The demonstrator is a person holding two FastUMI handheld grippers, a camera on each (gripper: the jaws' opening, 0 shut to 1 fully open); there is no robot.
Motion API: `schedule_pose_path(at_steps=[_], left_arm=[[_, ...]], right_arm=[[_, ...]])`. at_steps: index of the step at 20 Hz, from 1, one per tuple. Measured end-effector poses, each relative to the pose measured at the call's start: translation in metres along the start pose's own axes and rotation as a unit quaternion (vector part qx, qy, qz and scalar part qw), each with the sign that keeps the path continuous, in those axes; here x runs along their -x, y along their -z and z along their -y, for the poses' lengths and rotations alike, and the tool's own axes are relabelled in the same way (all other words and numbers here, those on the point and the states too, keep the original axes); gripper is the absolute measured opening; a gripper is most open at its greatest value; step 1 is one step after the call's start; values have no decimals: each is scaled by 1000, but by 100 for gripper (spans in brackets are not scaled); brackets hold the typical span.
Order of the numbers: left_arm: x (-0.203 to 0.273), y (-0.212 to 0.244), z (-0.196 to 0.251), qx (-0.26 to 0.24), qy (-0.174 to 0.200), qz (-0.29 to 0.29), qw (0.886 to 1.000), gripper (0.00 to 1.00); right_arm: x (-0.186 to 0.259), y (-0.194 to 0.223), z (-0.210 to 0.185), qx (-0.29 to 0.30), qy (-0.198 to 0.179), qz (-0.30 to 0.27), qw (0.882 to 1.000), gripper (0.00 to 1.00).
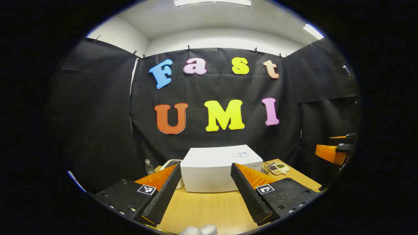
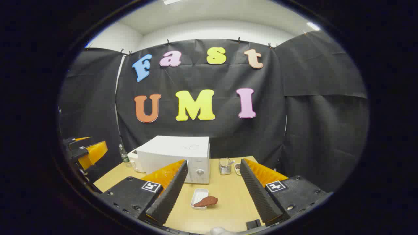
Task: Open the microwave oven with the left hand, put the food in, and close the microwave oven.
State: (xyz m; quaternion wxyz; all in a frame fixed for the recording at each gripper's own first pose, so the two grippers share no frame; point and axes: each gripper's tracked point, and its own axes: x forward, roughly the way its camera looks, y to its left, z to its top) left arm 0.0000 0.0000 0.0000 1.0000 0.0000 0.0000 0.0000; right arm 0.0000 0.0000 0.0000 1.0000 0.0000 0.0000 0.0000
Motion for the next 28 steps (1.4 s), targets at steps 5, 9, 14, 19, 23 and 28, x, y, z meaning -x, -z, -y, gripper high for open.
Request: schedule_pose_path(at_steps=[5, 9, 14, 19, 23, 28], left_arm=[[-6, 1, 2, -3, -2, -2, 1000, 95], [-8, 2, 3, -4, -2, -5, 1000, 95], [-15, 5, 9, -9, 1, -2, 1000, 95], [-33, 20, 30, -11, 10, 1, 1000, 95], [-59, 43, 64, -2, 24, -1, 1000, 95], [-102, 82, 112, 3, 42, -15, 999, 95]], right_arm=[[-5, -2, 4, 0, -2, -1, 1000, 93], [-9, -4, 4, 4, -3, 2, 1000, 93], [-11, -2, 13, 1, 1, 4, 1000, 93], [-14, -3, 23, 4, -3, -3, 1000, 100], [-20, -7, 39, 15, -1, -5, 1000, 100], [-31, -10, 62, 19, 5, -9, 1000, 93]])
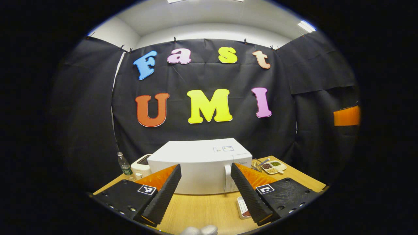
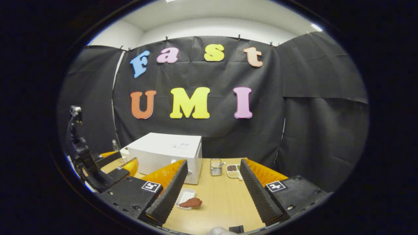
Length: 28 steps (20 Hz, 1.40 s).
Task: Open the microwave oven with the left hand, put the food in, and close the microwave oven.
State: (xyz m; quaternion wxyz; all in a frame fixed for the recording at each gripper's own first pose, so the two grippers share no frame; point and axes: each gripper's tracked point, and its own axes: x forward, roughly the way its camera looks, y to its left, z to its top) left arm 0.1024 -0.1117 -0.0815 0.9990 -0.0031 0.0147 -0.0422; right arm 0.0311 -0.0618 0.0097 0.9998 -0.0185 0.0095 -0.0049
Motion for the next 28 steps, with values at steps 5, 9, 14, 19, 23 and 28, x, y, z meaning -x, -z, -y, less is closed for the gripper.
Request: schedule_pose_path(at_steps=[5, 9, 14, 19, 23, 28], left_arm=[[-60, 42, 35, 4, 9, -17, 1000, 95], [-115, 82, 48, 3, 1, -34, 999, 95], [-163, 111, 65, -4, 1, -45, 999, 95], [-179, 125, 62, 13, -11, -60, 998, 90], [-185, 125, 63, 17, -13, -53, 998, 39], [-185, 124, 60, 15, -17, -44, 999, 18]], right_arm=[[-18, 12, 27, 3, 18, -15, 1000, 100], [-32, 25, 39, 2, 25, -36, 999, 100], [-45, 29, 56, 7, 39, -46, 998, 100], [-52, 37, 72, 13, 50, -57, 997, 100], [-53, 41, 79, 2, 56, -63, 996, 100], [-50, 50, 72, -1, 46, -71, 996, 100]])
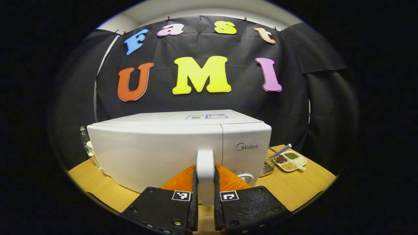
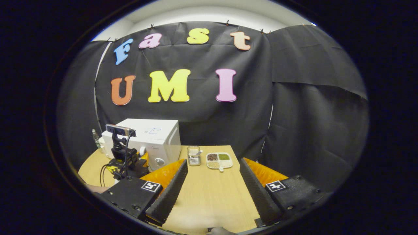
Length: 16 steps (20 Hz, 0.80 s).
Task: Open the microwave oven with the left hand, put the food in, and close the microwave oven.
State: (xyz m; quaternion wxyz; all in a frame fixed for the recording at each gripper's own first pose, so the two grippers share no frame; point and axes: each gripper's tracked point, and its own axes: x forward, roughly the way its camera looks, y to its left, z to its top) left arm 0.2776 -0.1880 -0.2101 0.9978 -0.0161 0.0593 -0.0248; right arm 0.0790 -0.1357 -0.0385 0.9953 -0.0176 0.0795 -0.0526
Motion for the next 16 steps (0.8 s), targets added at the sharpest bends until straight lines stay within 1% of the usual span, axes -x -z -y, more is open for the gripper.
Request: schedule_pose_path(at_steps=[1, 2, 3, 4, 7, 11, 13, 16], left_arm=[[1, 2, 1, -4, 0, -3, 1000, 13], [2, 1, 1, -6, 2, -2, 1000, 13], [2, 2, 0, -6, 4, -7, 1000, 5], [2, 2, 0, -6, 5, -9, 1000, 13], [3, 3, 0, -14, 9, -13, 1000, 14], [7, 3, -1, -5, 19, -23, 1000, 13], [9, 6, -1, -8, 22, -32, 999, 14], [12, 7, 1, 1, 34, -39, 999, 14]], right_arm=[[2, 0, 0, 0, -1, -1, 1000, 100], [3, -1, 0, 0, -1, 2, 1000, 100], [5, -3, -1, 1, -1, 3, 1000, 100], [6, -3, -1, 2, -2, 5, 1000, 100], [9, -8, -5, 9, -6, 11, 1000, 100], [11, -7, -14, 4, -17, 10, 1000, 100], [12, -9, -19, 5, -19, 12, 1000, 100], [16, -14, -29, 7, -23, 18, 1000, 100]])
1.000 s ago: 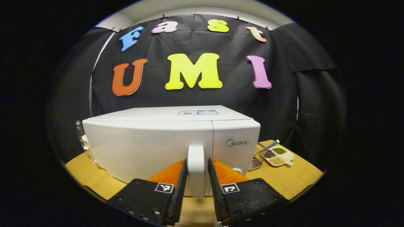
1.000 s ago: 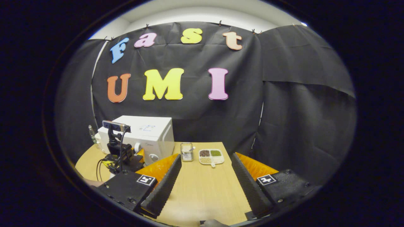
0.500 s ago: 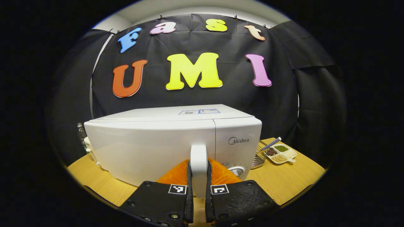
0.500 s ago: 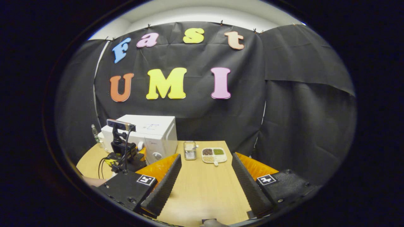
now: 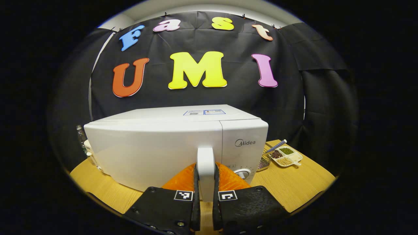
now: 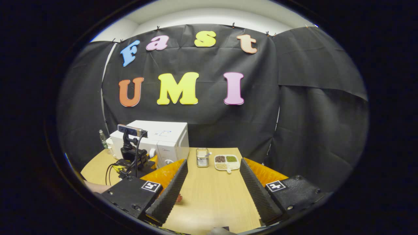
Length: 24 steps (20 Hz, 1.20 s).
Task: Open the microwave oven with the left hand, put the food in, and close the microwave oven.
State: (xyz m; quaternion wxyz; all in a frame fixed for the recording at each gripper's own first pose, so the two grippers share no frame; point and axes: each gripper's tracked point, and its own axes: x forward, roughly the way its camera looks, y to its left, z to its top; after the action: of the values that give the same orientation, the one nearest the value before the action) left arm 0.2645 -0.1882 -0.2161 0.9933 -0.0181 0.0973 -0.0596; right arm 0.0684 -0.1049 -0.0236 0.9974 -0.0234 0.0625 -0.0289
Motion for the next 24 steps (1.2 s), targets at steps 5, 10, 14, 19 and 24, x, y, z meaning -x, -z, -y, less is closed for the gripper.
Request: schedule_pose_path(at_steps=[5, 10, 14, 19, 24], left_arm=[[62, 12, -13, -17, 10, 16, 1000, 11], [124, 30, -41, -36, 22, 1, 999, 12], [169, 44, -78, -36, 9, -23, 999, 12], [214, 53, -130, -54, -25, -33, 998, 13], [239, 65, -178, -50, -68, -49, 995, 14]], right_arm=[[6, 0, -22, 7, -10, 3, 1000, 100], [15, 6, -46, 5, -21, 1, 1000, 100], [28, 11, -70, 0, -31, 2, 1000, 100], [41, 26, -100, 1, -48, -8, 999, 100], [54, 36, -119, 5, -54, -10, 998, 100]])
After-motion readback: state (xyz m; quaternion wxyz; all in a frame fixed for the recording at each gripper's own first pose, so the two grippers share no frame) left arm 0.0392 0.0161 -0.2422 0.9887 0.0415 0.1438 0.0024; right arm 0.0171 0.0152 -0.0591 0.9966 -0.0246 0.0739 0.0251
